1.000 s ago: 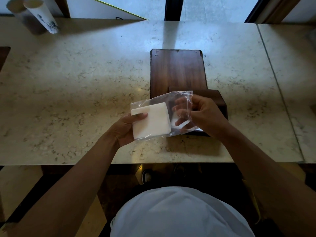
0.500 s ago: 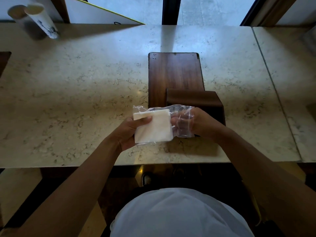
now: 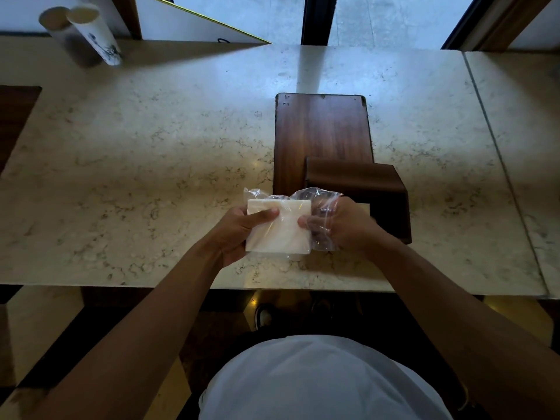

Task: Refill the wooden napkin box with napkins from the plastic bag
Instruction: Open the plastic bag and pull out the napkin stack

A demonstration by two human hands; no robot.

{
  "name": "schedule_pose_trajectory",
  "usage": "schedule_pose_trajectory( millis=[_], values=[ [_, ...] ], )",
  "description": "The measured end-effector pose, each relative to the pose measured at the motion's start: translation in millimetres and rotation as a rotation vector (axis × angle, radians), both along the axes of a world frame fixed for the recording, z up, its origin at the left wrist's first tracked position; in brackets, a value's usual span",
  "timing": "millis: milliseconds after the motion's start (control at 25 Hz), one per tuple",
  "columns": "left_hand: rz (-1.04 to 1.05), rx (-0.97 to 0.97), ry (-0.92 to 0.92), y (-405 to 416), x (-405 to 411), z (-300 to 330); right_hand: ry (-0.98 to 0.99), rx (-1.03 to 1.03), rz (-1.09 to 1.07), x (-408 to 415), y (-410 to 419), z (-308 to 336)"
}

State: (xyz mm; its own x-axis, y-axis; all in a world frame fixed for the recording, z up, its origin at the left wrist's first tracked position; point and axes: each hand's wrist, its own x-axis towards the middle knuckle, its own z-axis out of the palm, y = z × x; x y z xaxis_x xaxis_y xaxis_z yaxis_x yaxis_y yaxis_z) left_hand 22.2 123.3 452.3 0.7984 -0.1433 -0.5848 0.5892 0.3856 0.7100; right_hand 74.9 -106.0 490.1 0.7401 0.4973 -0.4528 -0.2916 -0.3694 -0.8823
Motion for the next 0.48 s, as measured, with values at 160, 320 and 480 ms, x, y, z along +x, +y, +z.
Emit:
schedule_pose_trajectory(
  millis=[160, 320, 480],
  values=[
    [0.011, -0.044, -0.008, 13, -1, -2, -0.057, -0.035, -0.003, 4, 0, -1],
    [0.035, -0.03, 0.009, 21, -2, -1, -0.024, -0.046, -0.109, 11, -1, -4],
    [0.056, -0.01, -0.008, 24, -4, 1, 0.007, -0.01, -0.143, 18, -3, -4]
  ],
)
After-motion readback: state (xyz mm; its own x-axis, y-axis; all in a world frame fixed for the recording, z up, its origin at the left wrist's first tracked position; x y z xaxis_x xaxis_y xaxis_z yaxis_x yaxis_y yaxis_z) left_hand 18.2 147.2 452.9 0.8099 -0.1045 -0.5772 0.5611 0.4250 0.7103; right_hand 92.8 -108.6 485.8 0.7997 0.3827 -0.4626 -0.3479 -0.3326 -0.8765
